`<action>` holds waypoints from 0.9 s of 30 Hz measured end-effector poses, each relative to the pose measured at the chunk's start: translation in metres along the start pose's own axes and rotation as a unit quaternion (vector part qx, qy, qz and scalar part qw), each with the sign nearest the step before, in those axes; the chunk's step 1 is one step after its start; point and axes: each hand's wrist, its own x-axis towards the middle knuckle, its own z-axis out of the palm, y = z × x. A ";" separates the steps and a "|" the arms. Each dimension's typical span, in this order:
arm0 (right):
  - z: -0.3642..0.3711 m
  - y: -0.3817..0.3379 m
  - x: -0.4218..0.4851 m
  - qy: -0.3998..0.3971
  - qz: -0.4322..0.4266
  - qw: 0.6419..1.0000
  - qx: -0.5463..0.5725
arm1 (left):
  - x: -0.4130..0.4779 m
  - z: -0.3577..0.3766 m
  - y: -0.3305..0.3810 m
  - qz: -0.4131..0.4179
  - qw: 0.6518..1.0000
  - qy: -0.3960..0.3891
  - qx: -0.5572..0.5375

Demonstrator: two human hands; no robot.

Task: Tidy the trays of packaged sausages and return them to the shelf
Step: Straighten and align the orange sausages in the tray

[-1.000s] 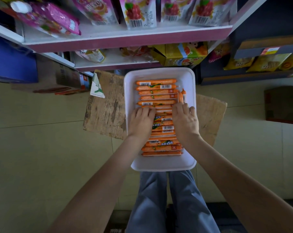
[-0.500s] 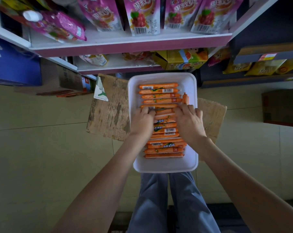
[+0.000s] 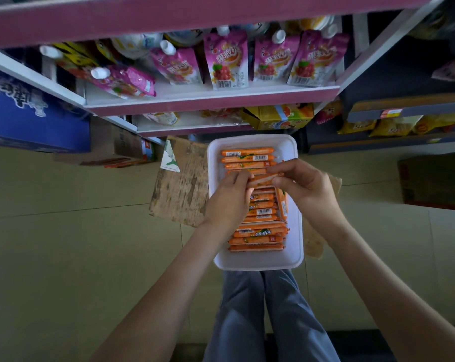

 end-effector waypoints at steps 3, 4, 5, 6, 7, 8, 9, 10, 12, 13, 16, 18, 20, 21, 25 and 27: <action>0.000 -0.005 -0.007 0.000 -0.031 0.999 0.028 | -0.004 -0.007 0.014 0.080 0.995 0.058 -0.008; 0.000 -0.004 -0.008 0.000 -0.038 0.999 0.037 | -0.004 -0.008 0.017 0.097 0.993 0.069 -0.009; 0.000 -0.004 -0.009 0.001 -0.045 0.998 0.042 | -0.005 -0.008 0.020 0.106 0.992 0.070 -0.016; -0.002 -0.002 -0.009 0.001 -0.054 0.998 0.043 | -0.005 -0.007 0.022 0.110 0.991 0.065 -0.028; -0.003 -0.001 -0.008 -0.001 -0.063 0.997 0.040 | -0.004 -0.006 0.023 0.112 0.991 0.059 -0.041; -0.005 0.001 -0.007 -0.003 -0.071 0.997 0.035 | -0.004 -0.004 0.023 0.112 0.991 0.057 -0.052; -0.006 0.003 -0.006 -0.007 -0.078 0.996 0.030 | -0.004 -0.002 0.023 0.112 0.990 0.057 -0.060; -0.008 0.005 -0.005 -0.011 -0.085 0.996 0.026 | -0.005 0.000 0.023 0.108 0.990 0.056 -0.065; -0.009 0.007 -0.003 -0.021 -0.096 0.995 0.024 | -0.005 0.004 0.024 0.091 0.991 0.060 -0.077; -0.009 0.008 -0.003 -0.025 -0.101 0.994 0.029 | -0.005 0.006 0.025 0.082 0.991 0.065 -0.087; -0.007 0.011 -0.004 -0.040 -0.116 0.992 0.037 | -0.008 0.006 0.030 0.060 0.985 0.077 -0.141; -0.006 0.015 -0.004 -0.048 -0.136 0.989 -0.019 | -0.008 0.002 0.036 0.014 0.971 0.068 -0.227; -0.004 0.022 -0.005 -0.065 -0.130 0.987 -0.074 | -0.005 -0.005 0.042 -0.068 0.918 0.064 -0.385; -0.004 0.026 -0.006 -0.076 -0.124 0.985 -0.089 | -0.003 -0.007 0.044 -0.119 0.864 0.066 -0.484; -0.009 0.039 -0.008 -0.100 -0.148 0.976 -0.124 | 0.004 -0.006 0.035 -0.241 0.697 0.070 -0.672; -0.011 0.040 -0.007 -0.109 -0.188 0.963 -0.161 | 0.004 -0.006 0.030 -0.267 0.647 0.059 -0.712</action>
